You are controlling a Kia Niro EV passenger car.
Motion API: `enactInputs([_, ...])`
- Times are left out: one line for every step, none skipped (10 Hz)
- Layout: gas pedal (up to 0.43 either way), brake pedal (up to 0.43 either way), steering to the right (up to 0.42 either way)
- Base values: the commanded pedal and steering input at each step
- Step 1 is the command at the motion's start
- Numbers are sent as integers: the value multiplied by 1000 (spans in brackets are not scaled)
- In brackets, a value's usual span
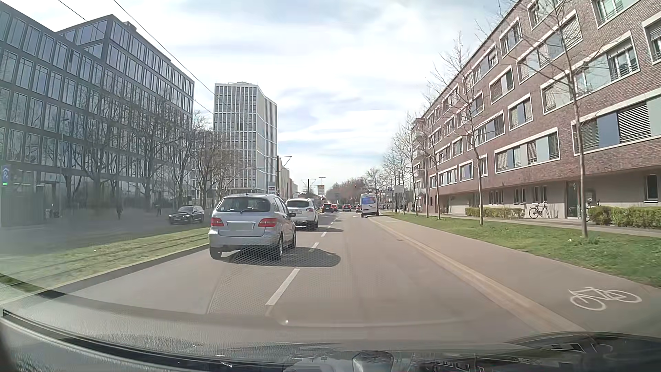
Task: Follow the waypoints while adhering to traffic rules and regulations
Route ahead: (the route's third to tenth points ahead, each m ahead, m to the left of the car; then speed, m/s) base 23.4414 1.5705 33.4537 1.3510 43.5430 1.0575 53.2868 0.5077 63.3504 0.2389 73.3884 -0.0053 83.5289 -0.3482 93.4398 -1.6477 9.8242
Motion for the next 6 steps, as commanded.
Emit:
enactInputs([0,0,-6])
enactInputs([0,0,-7])
enactInputs([8,0,-7])
enactInputs([8,0,-7])
enactInputs([8,0,-8])
enactInputs([8,0,-9])
